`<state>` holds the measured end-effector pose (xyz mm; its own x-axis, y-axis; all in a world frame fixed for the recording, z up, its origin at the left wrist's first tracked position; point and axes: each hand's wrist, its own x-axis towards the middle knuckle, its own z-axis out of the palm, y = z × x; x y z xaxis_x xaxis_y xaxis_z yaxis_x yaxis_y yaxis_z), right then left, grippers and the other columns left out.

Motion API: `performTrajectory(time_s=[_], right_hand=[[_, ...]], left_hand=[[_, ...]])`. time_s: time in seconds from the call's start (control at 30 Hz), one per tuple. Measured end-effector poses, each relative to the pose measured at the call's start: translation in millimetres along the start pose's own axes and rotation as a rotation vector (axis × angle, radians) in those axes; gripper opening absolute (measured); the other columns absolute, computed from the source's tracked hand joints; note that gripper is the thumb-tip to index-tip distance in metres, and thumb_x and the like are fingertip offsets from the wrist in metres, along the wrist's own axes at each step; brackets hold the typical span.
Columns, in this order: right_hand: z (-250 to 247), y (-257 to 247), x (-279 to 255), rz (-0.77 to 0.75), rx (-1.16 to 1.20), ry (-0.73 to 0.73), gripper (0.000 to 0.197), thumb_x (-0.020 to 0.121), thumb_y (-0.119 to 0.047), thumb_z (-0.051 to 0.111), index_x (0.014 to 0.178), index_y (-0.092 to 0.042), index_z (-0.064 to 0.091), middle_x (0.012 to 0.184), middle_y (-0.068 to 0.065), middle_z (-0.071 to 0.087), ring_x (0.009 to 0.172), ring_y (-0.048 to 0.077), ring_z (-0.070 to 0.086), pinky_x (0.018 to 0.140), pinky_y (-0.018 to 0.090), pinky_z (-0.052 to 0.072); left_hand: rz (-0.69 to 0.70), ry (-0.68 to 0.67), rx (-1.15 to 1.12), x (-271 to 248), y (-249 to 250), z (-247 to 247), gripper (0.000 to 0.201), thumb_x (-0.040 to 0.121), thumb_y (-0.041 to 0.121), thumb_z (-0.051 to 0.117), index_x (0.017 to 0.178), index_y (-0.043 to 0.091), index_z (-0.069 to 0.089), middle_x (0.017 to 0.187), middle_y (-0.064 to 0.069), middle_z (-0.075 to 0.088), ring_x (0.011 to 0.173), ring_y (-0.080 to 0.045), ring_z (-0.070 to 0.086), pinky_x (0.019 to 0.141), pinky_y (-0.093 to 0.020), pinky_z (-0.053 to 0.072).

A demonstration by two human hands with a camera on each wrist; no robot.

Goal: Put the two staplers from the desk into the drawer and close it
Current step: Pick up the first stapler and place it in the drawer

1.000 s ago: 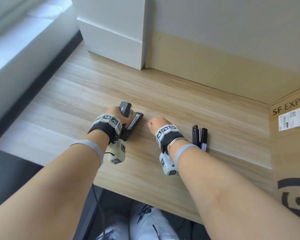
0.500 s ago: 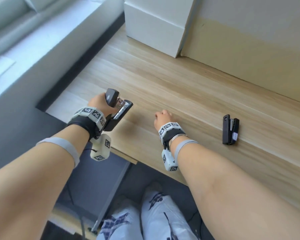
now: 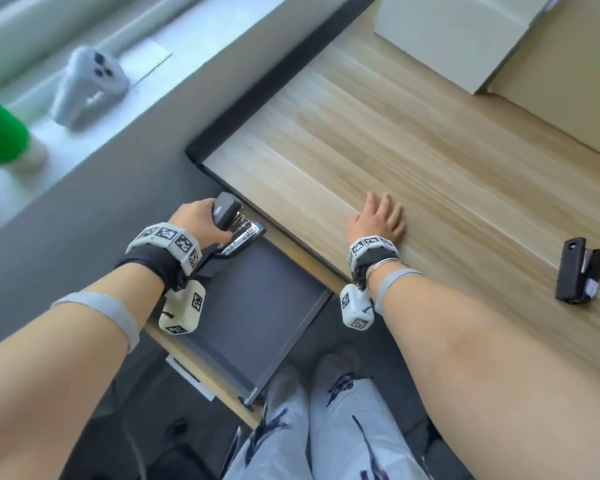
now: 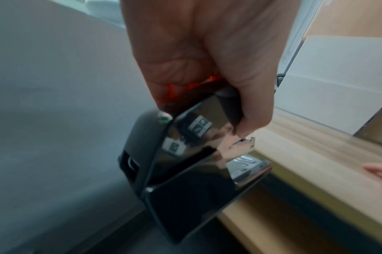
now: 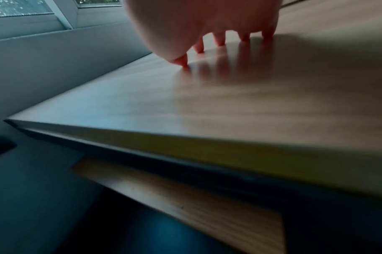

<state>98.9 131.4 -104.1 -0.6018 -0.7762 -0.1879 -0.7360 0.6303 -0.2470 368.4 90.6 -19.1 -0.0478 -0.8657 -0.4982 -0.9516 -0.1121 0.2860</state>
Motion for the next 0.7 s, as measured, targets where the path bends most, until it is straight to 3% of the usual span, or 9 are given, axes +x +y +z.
performTrajectory(time_s=[0.1,0.27,0.4,0.47,0.7], right_hand=[[8,-15,0,0.034,0.016,0.022,0.059,0.091,-0.025,0.044,0.148,-0.029,0.029,0.16,0.001,0.018,0.148,0.032,0.009,0.117,0.052,0.008],[22,-18,-2,0.054,-0.044,0.078,0.06,0.091,-0.029,0.038,0.15,-0.031,0.023,0.162,0.0,0.014,0.149,0.032,0.007,0.118,0.052,0.005],[13,-15,-3,0.018,-0.05,0.144,0.061,0.089,-0.031,0.038,0.149,-0.031,0.025,0.161,0.0,0.017,0.149,0.031,0.01,0.118,0.052,0.008],[41,-15,12,0.06,-0.087,0.156,0.062,0.088,-0.031,0.039,0.149,-0.031,0.026,0.161,-0.001,0.018,0.149,0.031,0.011,0.118,0.051,0.008],[30,-17,2,0.029,-0.087,0.19,0.063,0.087,-0.031,0.039,0.148,-0.031,0.026,0.16,-0.001,0.019,0.148,0.031,0.012,0.119,0.05,0.009]], left_hand=[[-0.038,-0.061,0.042,3,-23,28,0.027,0.071,0.025,0.069,0.078,0.015,0.045,0.083,-0.005,0.056,0.077,-0.027,0.052,0.068,-0.031,0.04],[-0.104,-0.164,0.071,18,-40,84,0.03,0.069,0.024,0.067,0.087,0.017,0.043,0.087,-0.006,0.057,0.078,-0.029,0.053,0.072,-0.035,0.048],[-0.143,-0.172,0.077,24,-43,109,0.033,0.071,0.024,0.068,0.09,0.014,0.043,0.093,-0.012,0.062,0.083,-0.032,0.059,0.076,-0.038,0.05],[-0.173,-0.23,0.058,64,-51,148,0.035,0.072,0.023,0.068,0.097,0.011,0.047,0.101,-0.015,0.065,0.091,-0.035,0.064,0.077,-0.038,0.051],[-0.252,-0.233,0.017,79,-67,174,0.04,0.076,0.022,0.067,0.108,0.006,0.047,0.106,-0.019,0.065,0.099,-0.038,0.063,0.075,-0.037,0.049]])
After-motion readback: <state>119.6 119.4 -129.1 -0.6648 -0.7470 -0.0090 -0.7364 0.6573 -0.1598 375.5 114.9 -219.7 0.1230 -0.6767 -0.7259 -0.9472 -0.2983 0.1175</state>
